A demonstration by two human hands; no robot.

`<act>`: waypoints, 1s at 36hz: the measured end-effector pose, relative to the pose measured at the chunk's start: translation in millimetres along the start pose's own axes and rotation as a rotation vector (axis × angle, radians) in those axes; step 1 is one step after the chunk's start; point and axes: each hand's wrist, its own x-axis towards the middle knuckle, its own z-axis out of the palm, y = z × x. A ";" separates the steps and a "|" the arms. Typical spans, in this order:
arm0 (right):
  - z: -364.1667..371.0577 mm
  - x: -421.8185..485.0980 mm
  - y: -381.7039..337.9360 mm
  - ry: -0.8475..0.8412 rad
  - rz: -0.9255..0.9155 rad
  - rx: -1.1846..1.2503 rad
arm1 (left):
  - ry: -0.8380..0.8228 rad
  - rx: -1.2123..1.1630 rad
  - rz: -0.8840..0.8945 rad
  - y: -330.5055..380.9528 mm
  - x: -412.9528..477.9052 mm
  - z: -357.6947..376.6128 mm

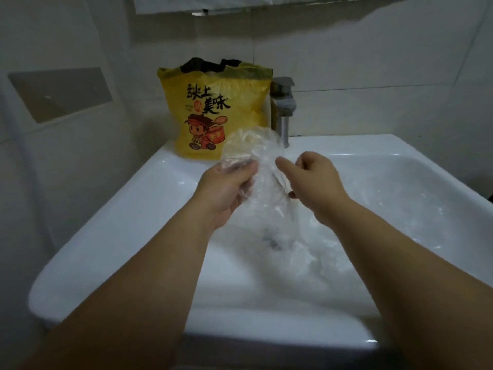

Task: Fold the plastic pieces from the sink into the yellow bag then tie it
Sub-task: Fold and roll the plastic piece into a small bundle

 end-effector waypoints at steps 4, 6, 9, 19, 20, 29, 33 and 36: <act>1.6 -9.5 -6.7 -0.268 0.007 0.021 | -0.012 0.096 0.029 1.0 -4.1 2.0; 3.0 -12.9 -6.6 -0.315 -0.031 0.021 | -0.007 0.142 0.045 1.4 -6.6 4.7; 1.1 -12.2 -5.5 -0.290 -0.084 0.064 | -0.008 0.195 0.054 2.6 -7.3 2.7; -0.8 -10.9 -3.6 -0.237 -0.058 0.067 | -0.033 -0.134 -0.080 13.8 -6.4 -4.3; -0.4 -10.0 -1.5 -0.197 -0.111 -0.029 | -0.020 -0.122 -0.091 14.1 -7.4 -4.5; -5.4 -14.7 -8.2 -0.149 -0.233 -0.102 | -0.046 0.194 0.064 6.4 -10.0 -0.7; -6.9 -15.7 -12.0 -0.138 -0.132 0.190 | -0.017 -0.075 0.078 12.0 -10.0 1.1; -7.6 -13.9 -12.5 -0.156 -0.054 0.277 | -0.049 -0.104 0.057 11.8 -12.5 4.4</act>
